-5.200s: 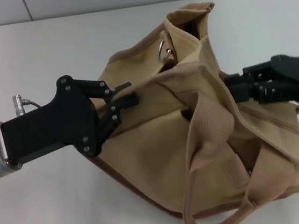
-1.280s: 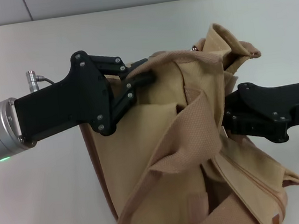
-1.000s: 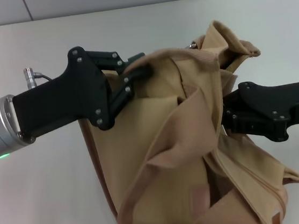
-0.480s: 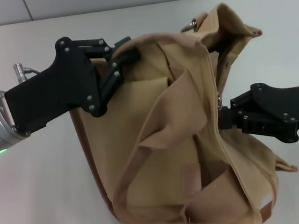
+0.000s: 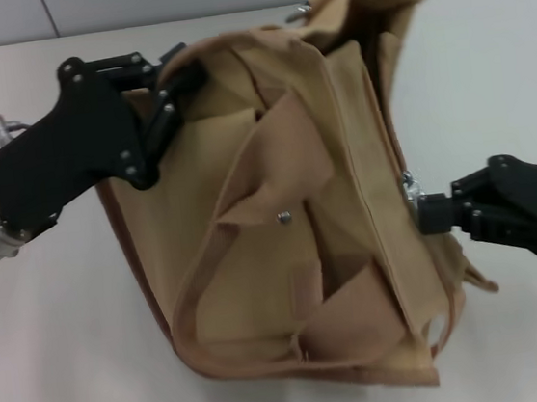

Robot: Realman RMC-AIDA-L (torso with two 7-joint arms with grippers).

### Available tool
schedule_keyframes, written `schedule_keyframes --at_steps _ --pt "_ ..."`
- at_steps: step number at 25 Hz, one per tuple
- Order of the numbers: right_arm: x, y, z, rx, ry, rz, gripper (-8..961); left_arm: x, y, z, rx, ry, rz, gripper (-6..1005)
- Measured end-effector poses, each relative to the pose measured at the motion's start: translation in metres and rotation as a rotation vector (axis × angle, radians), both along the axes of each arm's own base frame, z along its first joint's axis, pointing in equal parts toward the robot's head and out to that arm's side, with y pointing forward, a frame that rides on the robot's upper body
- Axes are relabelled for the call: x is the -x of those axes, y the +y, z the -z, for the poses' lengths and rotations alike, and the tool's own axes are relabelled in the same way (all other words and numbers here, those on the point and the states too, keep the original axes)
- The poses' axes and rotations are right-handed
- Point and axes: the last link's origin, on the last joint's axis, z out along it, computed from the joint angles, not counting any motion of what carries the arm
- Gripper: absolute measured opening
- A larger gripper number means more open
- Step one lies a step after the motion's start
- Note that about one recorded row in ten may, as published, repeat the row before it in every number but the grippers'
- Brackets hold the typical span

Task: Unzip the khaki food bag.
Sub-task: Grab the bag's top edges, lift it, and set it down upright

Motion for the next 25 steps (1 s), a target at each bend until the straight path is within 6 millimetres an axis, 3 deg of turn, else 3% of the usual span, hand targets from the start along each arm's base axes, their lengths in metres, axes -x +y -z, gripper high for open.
schedule_keyframes --at_steps 11,25 --pt "-0.027 -0.009 -0.025 -0.021 -0.052 0.06 1 0.027 -0.008 -0.007 -0.058 0.004 -0.126 72" --pt "-0.038 -0.006 -0.03 -0.055 -0.094 0.114 57 0.04 -0.016 -0.015 -0.087 -0.014 -0.176 72"
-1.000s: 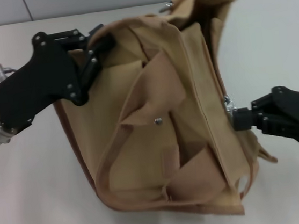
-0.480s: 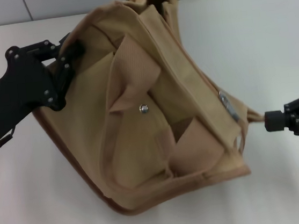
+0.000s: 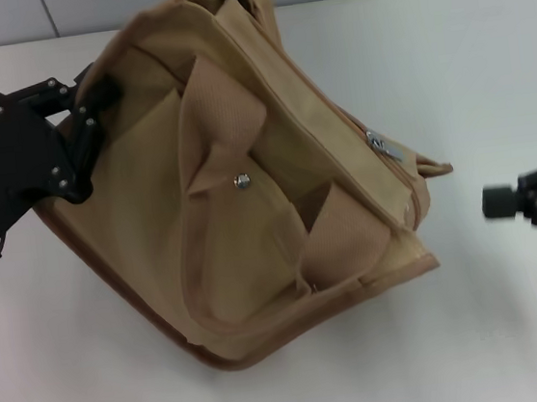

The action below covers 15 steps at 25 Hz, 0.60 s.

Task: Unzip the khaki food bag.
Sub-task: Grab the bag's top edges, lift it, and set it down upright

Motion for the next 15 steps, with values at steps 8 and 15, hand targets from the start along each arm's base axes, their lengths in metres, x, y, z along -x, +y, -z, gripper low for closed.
schedule_keyframes --at_steps 8,15 --pt "0.006 0.008 -0.009 -0.1 0.046 -0.015 101 -0.004 0.001 0.002 0.008 0.0 0.017 72" --pt "0.022 0.019 -0.003 -0.154 0.021 -0.105 261 -0.008 0.001 0.002 0.014 -0.01 0.039 73"
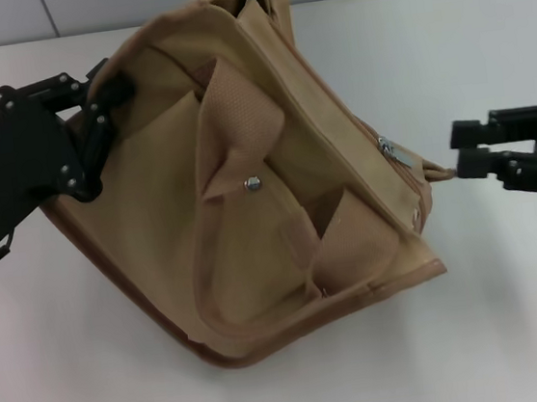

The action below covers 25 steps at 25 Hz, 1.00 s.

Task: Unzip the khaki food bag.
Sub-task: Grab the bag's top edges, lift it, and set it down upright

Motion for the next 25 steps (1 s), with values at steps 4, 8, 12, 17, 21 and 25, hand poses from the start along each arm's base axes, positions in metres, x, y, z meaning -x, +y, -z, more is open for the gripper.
schedule_keyframes --at_steps 4,8,12,17,21,25 --pt "0.009 0.006 0.007 -0.007 -0.019 -0.048 370 -0.002 0.001 0.0 0.006 -0.005 0.003 73" --pt "0.01 0.013 0.012 -0.02 -0.058 -0.058 448 -0.002 0.001 0.001 0.011 -0.008 0.006 73" --pt "0.012 0.017 0.02 -0.006 -0.097 -0.069 485 -0.002 0.0 0.001 0.016 -0.006 0.009 73" --pt "0.017 0.017 0.029 0.028 -0.125 -0.103 464 -0.003 -0.001 0.003 0.024 -0.004 0.015 73" --pt "0.02 0.018 0.034 0.033 -0.128 -0.109 389 -0.004 -0.002 0.004 0.03 -0.004 0.023 73" --pt "0.021 0.018 0.038 0.032 -0.131 -0.108 291 -0.006 -0.003 0.004 0.034 -0.01 0.036 73"
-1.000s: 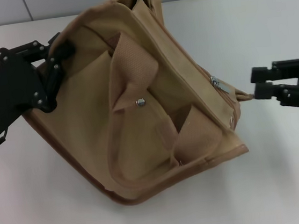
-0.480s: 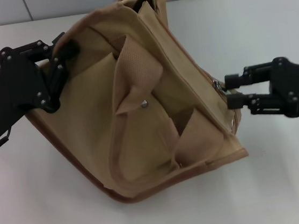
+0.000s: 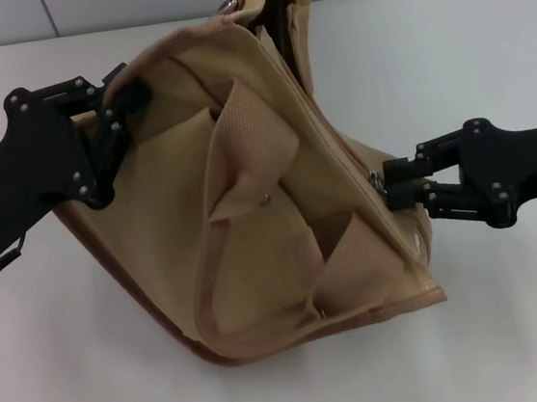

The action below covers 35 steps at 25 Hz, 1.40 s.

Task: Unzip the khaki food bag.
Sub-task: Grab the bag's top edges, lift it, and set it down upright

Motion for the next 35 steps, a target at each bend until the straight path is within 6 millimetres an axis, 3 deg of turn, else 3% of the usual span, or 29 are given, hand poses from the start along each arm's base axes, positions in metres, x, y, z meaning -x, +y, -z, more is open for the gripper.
schedule_keyframes --at_steps 11,19,25,30,35 --pt "0.008 -0.009 0.012 0.073 -0.006 -0.061 163 -0.002 -0.003 -0.001 0.005 -0.012 0.022 74" --pt "0.004 -0.021 -0.005 0.153 0.014 -0.09 95 -0.001 -0.001 -0.001 -0.001 -0.008 0.011 74" --pt "-0.004 -0.019 -0.018 0.07 0.061 -0.023 33 -0.004 0.002 -0.001 -0.001 -0.005 0.021 74" --pt "-0.006 -0.009 -0.028 -0.012 0.067 0.014 104 -0.005 0.004 -0.001 0.0 -0.003 0.024 74" --pt "-0.007 -0.002 -0.022 -0.023 0.003 0.028 175 -0.006 0.004 -0.001 0.0 -0.003 0.025 74"
